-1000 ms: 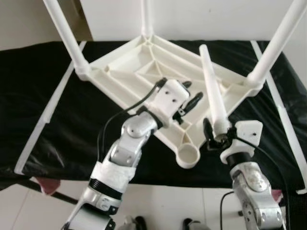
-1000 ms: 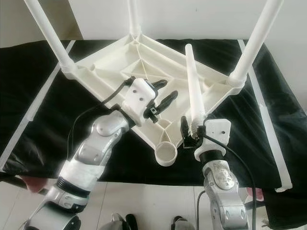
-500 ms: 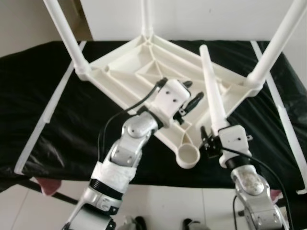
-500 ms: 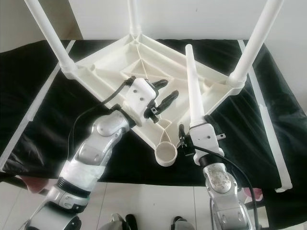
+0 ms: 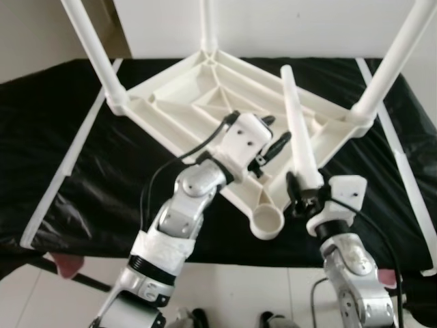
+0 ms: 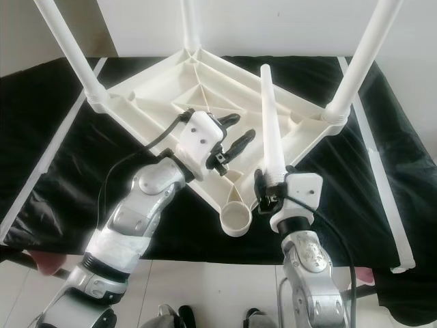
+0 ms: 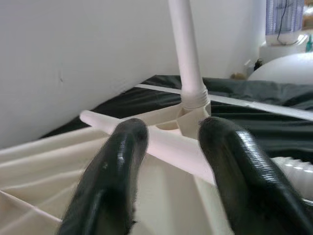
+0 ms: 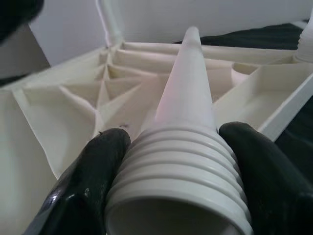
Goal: Building children table
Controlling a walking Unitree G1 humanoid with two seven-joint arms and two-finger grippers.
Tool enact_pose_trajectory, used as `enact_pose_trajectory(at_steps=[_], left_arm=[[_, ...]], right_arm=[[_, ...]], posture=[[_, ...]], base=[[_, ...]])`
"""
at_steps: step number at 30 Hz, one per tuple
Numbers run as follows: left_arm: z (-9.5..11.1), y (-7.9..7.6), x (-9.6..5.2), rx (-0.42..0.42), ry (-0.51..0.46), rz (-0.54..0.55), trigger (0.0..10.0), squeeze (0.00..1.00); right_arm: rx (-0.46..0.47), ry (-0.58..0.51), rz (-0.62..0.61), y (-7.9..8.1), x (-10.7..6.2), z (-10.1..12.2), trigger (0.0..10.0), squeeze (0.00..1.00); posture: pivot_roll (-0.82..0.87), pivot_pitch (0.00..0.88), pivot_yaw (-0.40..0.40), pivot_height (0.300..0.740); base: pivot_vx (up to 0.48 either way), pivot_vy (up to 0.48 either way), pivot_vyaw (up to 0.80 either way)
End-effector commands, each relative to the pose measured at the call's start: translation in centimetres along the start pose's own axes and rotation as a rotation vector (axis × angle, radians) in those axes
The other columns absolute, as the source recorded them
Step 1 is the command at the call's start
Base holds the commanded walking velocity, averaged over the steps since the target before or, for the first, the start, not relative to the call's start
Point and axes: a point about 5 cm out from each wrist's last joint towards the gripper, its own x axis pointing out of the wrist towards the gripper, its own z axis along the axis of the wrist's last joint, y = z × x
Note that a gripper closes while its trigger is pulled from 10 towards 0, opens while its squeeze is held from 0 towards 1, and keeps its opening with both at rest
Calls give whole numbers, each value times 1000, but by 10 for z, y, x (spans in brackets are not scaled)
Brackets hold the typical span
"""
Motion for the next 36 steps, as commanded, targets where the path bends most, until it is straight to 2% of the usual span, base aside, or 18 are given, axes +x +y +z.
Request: enact_pose_trajectory(at_steps=[1, 12, 13, 15, 16, 17, 18, 32, 33, 34, 35, 36], left_arm=[[2, -1, -2, -29, -10, -1, 10000, 1000], [2, 2, -3, -3, 3, 18, 10000, 1000], [2, 2, -3, 4, 6, 16, 10000, 0], [2, 1, -3, 8, 9, 15, 10000, 0], [1, 1, -2, -3, 7, 16, 8235, 0], [1, 1, -2, -3, 7, 16, 8235, 0], [2, 1, -3, -15, -4, 18, 0, 0], [3, 2, -4, -30, -3, 27, 0, 0], [2, 2, -4, -26, 2, 26, 10000, 0], [2, 2, -4, -26, 2, 26, 10000, 0], [2, 2, -4, -23, 8, 21, 10000, 0], [2, 2, -4, -23, 8, 21, 10000, 0]], right_arm=[[37, 0, -21, -3, -1, 1, 10000, 0], [83, 3, -42, -6, -1, 1, 10000, 0], [89, 3, -42, -6, -1, 1, 10000, 0], [97, 5, -40, -6, -1, 1, 10000, 0], [96, 6, -39, -7, -1, 2, 10000, 0], [96, 6, -39, -7, -1, 2, 10000, 0], [94, 8, -37, -7, -2, 2, 10000, 0], [30, 21, -11, -6, -3, 2, 10000, 0], [24, 23, -8, -6, -3, 2, 10000, 0], [24, 23, -8, -6, -3, 2, 10000, 0], [17, 23, -6, -6, -3, 2, 10000, 1000], [17, 23, -6, -6, -3, 2, 10000, 1000]], posture=[[-146, 171, 44, 740], [-145, 172, 47, 740], [-146, 173, 47, 740], [-146, 173, 47, 740], [-149, 171, 48, 740], [-149, 171, 48, 740], [-149, 171, 48, 740], [-146, 169, 45, 740], [-147, 168, 45, 740], [-147, 168, 45, 740], [-147, 168, 45, 740], [-147, 168, 45, 740]], base=[[0, 0, 0], [0, 0, 0], [0, 0, 0], [0, 0, 0], [0, 0, 0], [0, 0, 0], [0, 0, 0], [0, 0, 0], [0, 0, 0], [0, 0, 0], [0, 0, 0], [0, 0, 0]])
